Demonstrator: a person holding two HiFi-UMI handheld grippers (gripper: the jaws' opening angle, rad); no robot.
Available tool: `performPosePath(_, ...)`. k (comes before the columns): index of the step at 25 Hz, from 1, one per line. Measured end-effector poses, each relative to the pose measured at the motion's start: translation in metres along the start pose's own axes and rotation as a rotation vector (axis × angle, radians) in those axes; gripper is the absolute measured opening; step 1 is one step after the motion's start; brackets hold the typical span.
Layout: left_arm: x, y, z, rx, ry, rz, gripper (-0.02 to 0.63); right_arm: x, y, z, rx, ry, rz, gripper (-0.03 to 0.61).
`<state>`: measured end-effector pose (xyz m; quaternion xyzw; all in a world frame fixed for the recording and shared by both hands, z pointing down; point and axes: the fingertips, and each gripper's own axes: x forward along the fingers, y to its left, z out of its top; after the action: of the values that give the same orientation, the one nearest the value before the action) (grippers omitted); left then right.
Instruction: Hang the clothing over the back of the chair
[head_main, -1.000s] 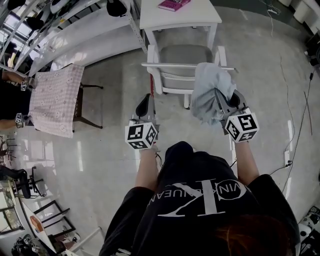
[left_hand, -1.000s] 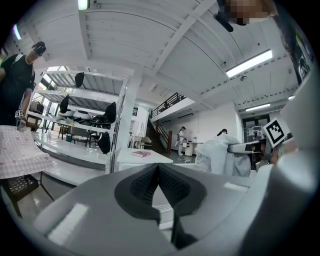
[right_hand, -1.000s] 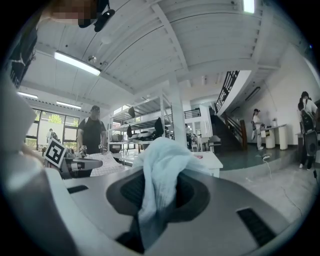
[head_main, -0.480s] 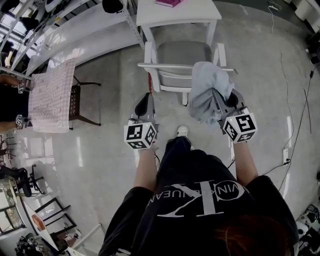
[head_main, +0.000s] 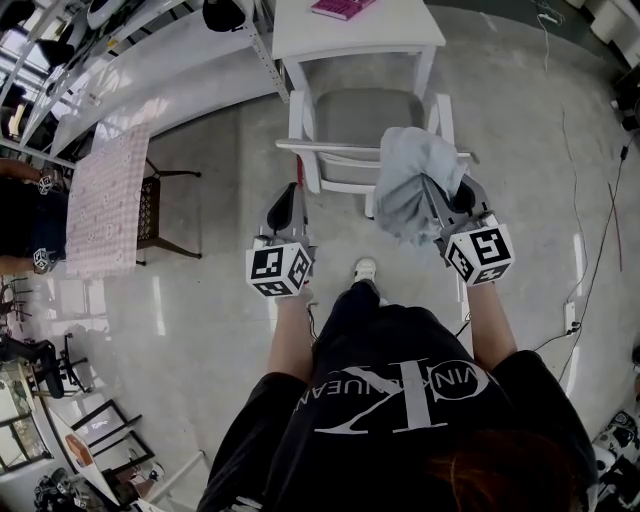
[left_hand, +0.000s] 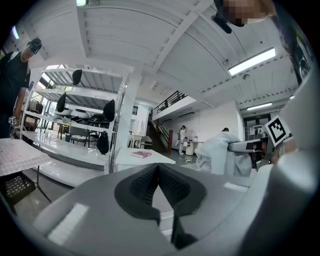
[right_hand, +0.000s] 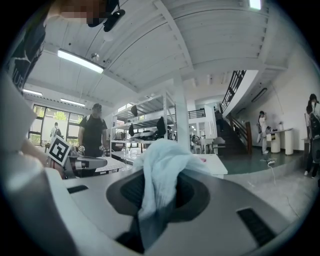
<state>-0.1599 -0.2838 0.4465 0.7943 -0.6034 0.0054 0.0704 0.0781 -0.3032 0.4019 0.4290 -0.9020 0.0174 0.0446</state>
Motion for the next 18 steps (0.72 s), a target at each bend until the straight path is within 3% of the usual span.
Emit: performPosePath(18,0.058,0.024,0.021,0.009,-0.033,-0.013,0.011,0.06,-0.027,0.042,-0.069,-0.064,-0.004,0.094)
